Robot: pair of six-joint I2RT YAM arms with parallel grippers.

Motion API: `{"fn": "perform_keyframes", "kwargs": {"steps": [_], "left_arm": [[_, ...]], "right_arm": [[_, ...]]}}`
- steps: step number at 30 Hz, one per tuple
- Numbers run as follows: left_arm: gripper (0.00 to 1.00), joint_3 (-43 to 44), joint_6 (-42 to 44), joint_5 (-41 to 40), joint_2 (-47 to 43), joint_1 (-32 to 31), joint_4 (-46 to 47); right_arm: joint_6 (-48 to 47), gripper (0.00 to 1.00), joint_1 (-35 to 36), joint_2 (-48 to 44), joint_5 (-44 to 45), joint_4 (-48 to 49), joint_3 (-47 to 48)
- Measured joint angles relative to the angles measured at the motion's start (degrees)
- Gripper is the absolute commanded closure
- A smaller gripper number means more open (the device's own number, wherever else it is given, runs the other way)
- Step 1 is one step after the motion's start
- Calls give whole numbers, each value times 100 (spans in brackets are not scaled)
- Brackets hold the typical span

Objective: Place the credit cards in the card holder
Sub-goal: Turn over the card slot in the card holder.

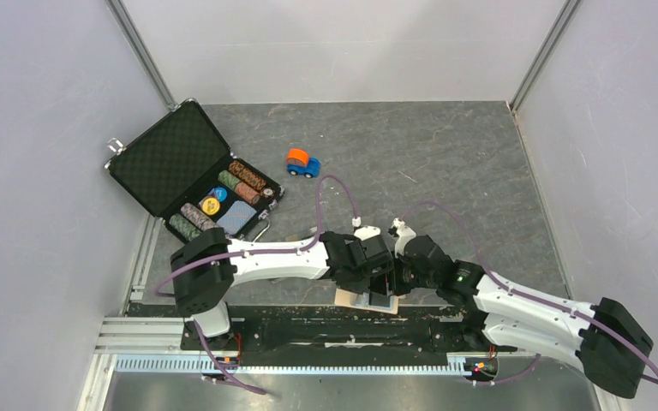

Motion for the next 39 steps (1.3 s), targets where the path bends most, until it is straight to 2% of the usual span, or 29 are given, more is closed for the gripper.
{"fn": "perform_keyframes", "kwargs": {"steps": [1, 2, 5, 8, 13, 20, 22, 26, 29, 39], "left_arm": [[92, 52, 13, -55, 0, 11, -116], [83, 103, 17, -94, 0, 24, -203], [48, 249, 101, -111, 15, 46, -369], [35, 448, 166, -87, 164, 50, -479], [33, 632, 197, -48, 535, 68, -627], [25, 953, 262, -68, 756, 55, -896], [25, 1080, 280, -96, 839, 52, -1045], [34, 1163, 326, -92, 911, 15, -1150], [36, 1163, 356, -48, 909, -35, -1102], [29, 769, 348, 411, 671, -24, -321]], "right_arm": [[-13, 65, 0, -79, 63, -31, 44], [-28, 64, 0, -138, 114, -46, 70], [-68, 62, -2, -201, 251, -149, 111], [-125, 62, -2, -201, 358, -334, 125], [-203, 61, -39, -223, 540, -730, 129], [-267, 60, -149, -439, 671, -1071, 129], [-286, 60, -173, -466, 686, -1141, 129], [-326, 60, -186, -468, 684, -1209, 129], [-345, 60, -234, -507, 671, -1222, 129], [-400, 59, -761, -883, 437, -1399, 114]]}}
